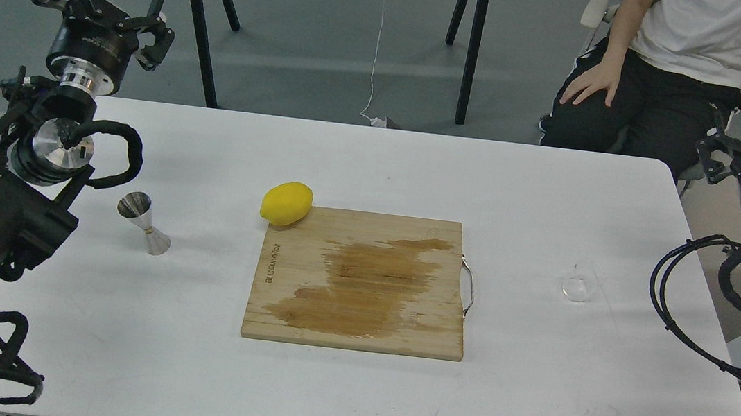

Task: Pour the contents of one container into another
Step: 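Lower the left gripper toward the small metal jigger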

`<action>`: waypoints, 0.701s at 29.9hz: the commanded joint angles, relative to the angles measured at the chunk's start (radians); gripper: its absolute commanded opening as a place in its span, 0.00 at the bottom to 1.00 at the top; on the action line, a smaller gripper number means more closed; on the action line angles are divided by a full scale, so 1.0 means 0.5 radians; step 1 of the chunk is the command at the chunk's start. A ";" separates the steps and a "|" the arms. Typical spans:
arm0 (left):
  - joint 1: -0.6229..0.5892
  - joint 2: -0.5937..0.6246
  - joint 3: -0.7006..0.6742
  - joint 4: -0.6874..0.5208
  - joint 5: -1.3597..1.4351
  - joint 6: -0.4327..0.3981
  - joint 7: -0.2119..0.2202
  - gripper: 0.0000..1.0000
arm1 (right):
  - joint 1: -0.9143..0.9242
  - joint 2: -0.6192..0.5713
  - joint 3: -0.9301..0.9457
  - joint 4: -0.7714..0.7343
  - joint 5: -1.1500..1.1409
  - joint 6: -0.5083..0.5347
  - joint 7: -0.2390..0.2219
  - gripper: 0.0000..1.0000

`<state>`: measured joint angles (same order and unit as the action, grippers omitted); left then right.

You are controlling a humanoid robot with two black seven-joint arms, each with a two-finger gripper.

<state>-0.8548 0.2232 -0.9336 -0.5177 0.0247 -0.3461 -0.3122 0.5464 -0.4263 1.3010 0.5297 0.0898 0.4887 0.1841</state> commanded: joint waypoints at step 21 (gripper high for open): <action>0.887 1.185 0.303 -1.738 0.502 0.327 -0.032 0.99 | -0.120 -0.003 -0.006 0.011 -0.002 0.000 0.025 1.00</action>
<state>-0.5025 0.7107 -0.7854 -1.2987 0.1814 -0.1902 -0.2908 0.5060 -0.4249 1.2963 0.5330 0.0889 0.4887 0.1964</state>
